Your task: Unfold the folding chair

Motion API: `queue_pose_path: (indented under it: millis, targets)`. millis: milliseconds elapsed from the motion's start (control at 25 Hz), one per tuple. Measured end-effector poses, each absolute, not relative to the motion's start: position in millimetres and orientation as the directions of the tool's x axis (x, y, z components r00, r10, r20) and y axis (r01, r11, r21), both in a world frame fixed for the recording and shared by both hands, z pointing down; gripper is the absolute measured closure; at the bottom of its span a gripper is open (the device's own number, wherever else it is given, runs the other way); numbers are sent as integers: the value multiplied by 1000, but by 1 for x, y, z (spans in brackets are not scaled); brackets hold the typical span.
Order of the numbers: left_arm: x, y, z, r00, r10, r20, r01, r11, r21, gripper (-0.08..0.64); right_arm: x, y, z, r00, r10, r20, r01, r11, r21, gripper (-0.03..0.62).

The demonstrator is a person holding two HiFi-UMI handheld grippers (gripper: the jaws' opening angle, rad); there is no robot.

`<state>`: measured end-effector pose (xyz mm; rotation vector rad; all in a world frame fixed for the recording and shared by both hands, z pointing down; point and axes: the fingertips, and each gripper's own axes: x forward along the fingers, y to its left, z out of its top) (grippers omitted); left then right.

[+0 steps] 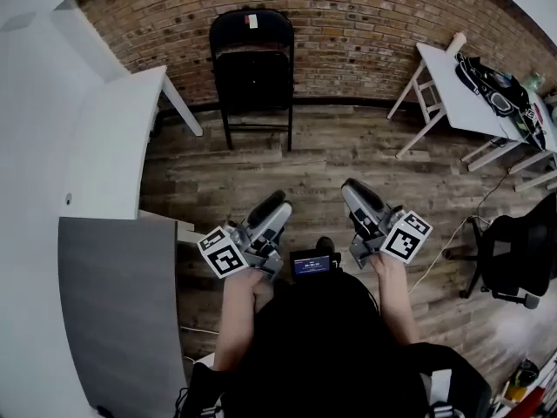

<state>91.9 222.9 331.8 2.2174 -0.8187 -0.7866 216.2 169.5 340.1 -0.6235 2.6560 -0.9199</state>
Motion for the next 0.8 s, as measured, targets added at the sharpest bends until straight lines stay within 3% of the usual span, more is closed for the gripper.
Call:
queue_pose_path:
  millis: [360,600,800]
  targets:
    - [136,124,320,635,-727,-262,-361,-579,731,356,251,65,332,-879,-450,-158,-243,707,-664,517]
    - [155,81,321,608,-750,-260,-363,-554,749,264,273,24,337,-883,-439,-163,-224,701,-678,517]
    - [156,62,329,595,-764,-249,-360,-530,768,250,268,7,345,-893,-421,-161,-204,695,-690,517]
